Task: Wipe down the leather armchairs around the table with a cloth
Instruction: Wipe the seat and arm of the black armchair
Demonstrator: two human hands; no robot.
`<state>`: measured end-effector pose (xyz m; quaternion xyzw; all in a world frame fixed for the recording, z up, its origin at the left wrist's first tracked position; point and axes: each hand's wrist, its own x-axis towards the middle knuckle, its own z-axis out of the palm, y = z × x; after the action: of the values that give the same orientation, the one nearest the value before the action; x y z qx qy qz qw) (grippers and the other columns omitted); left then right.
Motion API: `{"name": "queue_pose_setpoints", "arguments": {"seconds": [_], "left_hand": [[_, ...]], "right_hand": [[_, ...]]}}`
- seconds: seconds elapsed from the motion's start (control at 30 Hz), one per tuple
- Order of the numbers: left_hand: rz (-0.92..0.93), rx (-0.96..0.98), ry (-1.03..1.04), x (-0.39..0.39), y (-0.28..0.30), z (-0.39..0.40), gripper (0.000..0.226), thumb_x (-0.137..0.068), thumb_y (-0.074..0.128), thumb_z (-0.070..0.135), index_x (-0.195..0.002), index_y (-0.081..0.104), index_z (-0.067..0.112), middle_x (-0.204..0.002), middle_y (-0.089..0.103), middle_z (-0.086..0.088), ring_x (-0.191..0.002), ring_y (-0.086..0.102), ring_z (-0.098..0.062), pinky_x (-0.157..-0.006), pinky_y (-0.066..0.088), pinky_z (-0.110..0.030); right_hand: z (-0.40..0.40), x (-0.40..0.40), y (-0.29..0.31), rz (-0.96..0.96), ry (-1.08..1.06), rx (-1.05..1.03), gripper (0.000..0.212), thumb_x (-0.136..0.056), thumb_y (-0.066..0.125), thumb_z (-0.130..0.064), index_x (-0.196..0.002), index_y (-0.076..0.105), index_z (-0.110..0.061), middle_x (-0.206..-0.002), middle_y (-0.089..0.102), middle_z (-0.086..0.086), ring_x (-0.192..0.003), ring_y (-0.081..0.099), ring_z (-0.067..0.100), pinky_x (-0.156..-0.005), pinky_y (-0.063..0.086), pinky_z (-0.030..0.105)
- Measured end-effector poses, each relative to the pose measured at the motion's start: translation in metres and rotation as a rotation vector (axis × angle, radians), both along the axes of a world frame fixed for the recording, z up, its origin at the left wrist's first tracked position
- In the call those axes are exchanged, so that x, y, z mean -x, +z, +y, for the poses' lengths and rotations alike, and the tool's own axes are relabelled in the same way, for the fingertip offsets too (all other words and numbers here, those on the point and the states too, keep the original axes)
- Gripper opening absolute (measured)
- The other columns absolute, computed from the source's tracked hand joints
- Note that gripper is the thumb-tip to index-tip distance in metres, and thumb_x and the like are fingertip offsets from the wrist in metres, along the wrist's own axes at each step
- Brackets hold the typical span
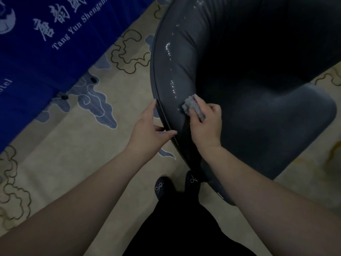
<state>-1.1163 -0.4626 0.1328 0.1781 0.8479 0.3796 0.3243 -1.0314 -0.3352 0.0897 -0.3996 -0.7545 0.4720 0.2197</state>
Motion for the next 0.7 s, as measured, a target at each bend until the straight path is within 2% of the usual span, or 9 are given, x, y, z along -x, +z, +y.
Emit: {"name": "queue_pose_setpoints", "arguments": {"seconds": [0.1,0.17,0.27,0.33,0.4,0.47,0.57,0.63,0.7], "left_hand": [[0.008,0.046,-0.041,0.004,-0.002,0.005,0.108,-0.071,0.084,0.022,-0.154,0.015,0.031,-0.150,0.037,0.011,-0.107,0.063,-0.015,-0.088,0.055,-0.029],[0.002,0.050,-0.060,0.005,-0.003,0.008,0.110,-0.071,0.085,0.018,-0.154,0.014,0.032,-0.149,0.040,0.006,-0.115,0.059,-0.021,-0.092,0.054,-0.036],[0.014,0.073,-0.081,0.007,-0.002,0.012,0.110,-0.072,0.083,0.016,-0.155,0.011,0.029,-0.146,0.044,0.004,-0.116,0.058,-0.020,-0.093,0.053,-0.035],[0.035,0.092,-0.100,0.010,-0.002,0.013,0.105,-0.074,0.081,0.020,-0.154,0.013,0.027,-0.143,0.049,0.002,-0.114,0.059,-0.020,-0.094,0.052,-0.035],[0.063,0.108,-0.105,0.013,-0.001,0.013,0.102,-0.074,0.080,0.023,-0.153,0.016,0.024,-0.138,0.053,0.002,-0.111,0.061,-0.018,-0.090,0.051,-0.027],[0.094,0.122,-0.105,0.018,0.000,0.016,0.106,-0.073,0.082,0.022,-0.154,0.013,0.022,-0.139,0.052,0.002,-0.111,0.060,-0.015,-0.087,0.048,-0.020],[0.114,0.110,-0.119,0.028,0.001,0.023,0.109,-0.072,0.083,0.022,-0.155,0.012,0.022,-0.144,0.048,0.000,-0.120,0.056,-0.020,-0.099,0.048,-0.035],[0.113,0.115,-0.138,0.038,-0.002,0.027,0.109,-0.072,0.083,0.022,-0.155,0.011,0.022,-0.146,0.046,0.000,-0.124,0.054,-0.022,-0.102,0.046,-0.039],[0.122,0.130,-0.163,0.049,-0.004,0.030,0.113,-0.071,0.084,0.024,-0.155,0.009,0.021,-0.150,0.041,0.000,-0.129,0.049,-0.020,-0.105,0.043,-0.038]], "right_hand": [[-0.006,0.003,-0.002,0.062,0.233,-0.147,0.044,-0.087,0.062,-0.006,-0.129,0.057,-0.017,-0.105,0.041,0.004,-0.093,0.046,0.008,-0.089,0.039,0.008],[0.001,0.009,-0.004,0.030,0.185,-0.077,0.044,-0.088,0.060,-0.006,-0.129,0.057,-0.021,-0.106,0.040,0.000,-0.093,0.047,0.008,-0.087,0.038,0.005],[0.007,0.018,-0.002,0.031,0.008,0.059,0.041,-0.090,0.058,-0.008,-0.129,0.057,-0.023,-0.104,0.039,-0.004,-0.090,0.048,0.004,-0.083,0.036,-0.001],[0.002,0.016,0.000,0.093,0.112,-0.028,0.043,-0.088,0.060,-0.006,-0.128,0.057,-0.022,-0.105,0.040,-0.001,-0.088,0.048,0.003,-0.084,0.038,0.003],[-0.004,0.012,-0.002,0.117,0.260,-0.115,0.044,-0.086,0.062,-0.003,-0.127,0.059,-0.019,-0.104,0.043,0.005,-0.091,0.049,0.009,-0.087,0.041,0.010],[0.002,0.019,-0.003,0.072,0.183,-0.057,0.043,-0.087,0.061,-0.004,-0.126,0.060,-0.021,-0.104,0.043,0.005,-0.090,0.049,0.010,-0.087,0.039,0.007],[0.015,0.032,-0.002,0.050,-0.046,0.099,0.039,-0.089,0.060,-0.007,-0.124,0.061,-0.024,-0.104,0.041,0.000,-0.090,0.051,0.009,-0.086,0.039,0.004],[0.014,0.035,0.000,0.098,-0.002,0.051,0.040,-0.088,0.061,-0.008,-0.125,0.061,-0.024,-0.104,0.041,0.000,-0.090,0.051,0.007,-0.086,0.039,0.005],[0.008,0.036,0.000,0.101,0.148,-0.056,0.042,-0.086,0.063,-0.007,-0.125,0.060,-0.021,-0.103,0.042,0.001,-0.088,0.048,0.003,-0.085,0.037,0.002]]}}
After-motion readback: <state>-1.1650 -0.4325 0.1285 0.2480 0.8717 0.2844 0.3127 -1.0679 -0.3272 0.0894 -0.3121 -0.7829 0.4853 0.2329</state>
